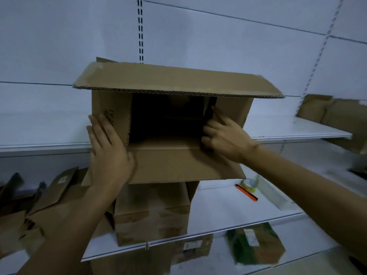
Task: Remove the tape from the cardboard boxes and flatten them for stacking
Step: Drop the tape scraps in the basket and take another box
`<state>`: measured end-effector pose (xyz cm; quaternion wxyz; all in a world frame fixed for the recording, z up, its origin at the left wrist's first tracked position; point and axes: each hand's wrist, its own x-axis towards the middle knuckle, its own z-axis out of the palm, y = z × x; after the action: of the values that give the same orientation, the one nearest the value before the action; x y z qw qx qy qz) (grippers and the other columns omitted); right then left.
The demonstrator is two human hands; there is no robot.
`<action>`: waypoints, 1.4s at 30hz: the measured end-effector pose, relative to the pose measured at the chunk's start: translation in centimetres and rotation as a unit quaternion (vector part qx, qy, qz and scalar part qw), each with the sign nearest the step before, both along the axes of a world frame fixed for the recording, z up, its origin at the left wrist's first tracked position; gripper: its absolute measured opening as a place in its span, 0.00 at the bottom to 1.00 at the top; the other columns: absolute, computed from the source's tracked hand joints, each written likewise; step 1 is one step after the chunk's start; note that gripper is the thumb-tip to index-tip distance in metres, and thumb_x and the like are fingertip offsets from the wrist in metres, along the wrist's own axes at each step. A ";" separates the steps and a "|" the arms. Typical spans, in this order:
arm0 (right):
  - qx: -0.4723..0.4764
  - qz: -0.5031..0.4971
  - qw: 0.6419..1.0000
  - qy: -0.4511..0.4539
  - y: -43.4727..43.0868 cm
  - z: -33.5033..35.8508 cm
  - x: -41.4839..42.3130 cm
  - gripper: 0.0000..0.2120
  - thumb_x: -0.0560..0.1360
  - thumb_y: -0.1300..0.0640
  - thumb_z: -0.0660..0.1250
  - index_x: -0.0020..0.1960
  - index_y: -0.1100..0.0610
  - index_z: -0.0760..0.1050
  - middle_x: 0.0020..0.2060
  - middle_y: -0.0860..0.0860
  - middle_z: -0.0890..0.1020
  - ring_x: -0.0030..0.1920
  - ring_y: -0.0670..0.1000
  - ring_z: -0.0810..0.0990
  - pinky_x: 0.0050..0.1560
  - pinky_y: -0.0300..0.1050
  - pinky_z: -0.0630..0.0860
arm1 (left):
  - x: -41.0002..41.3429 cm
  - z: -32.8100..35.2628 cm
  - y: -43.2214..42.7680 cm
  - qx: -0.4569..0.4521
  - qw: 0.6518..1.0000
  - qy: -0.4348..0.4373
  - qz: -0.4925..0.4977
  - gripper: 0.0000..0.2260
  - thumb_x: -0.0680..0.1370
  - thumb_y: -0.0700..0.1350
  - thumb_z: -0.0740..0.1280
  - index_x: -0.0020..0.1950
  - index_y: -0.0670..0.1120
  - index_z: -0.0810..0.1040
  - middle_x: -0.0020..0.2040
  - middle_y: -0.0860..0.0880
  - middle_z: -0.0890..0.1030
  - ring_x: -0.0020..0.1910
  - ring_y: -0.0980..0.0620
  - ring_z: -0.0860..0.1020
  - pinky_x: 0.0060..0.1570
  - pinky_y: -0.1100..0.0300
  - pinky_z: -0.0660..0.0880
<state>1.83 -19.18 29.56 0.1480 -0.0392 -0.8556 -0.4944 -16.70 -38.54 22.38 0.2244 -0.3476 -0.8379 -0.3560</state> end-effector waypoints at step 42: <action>-0.494 -0.120 0.856 0.090 -0.8 -9.9 -3.2 0.45 0.67 0.22 0.47 0.76 0.43 0.37 0.77 0.50 0.37 0.76 0.52 0.34 0.71 0.57 0.35 | 1.1 -3.7 -6.3 -0.421 0.877 0.199 -0.121 0.45 0.72 0.70 0.59 0.75 0.56 0.33 0.78 0.48 0.39 0.76 0.45 0.42 0.72 0.41 0.46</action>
<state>-1.36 -20.01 19.62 0.1249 -0.2541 -0.9590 -0.0144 -15.60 -44.87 18.70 0.1735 -0.5712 -0.7979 0.0830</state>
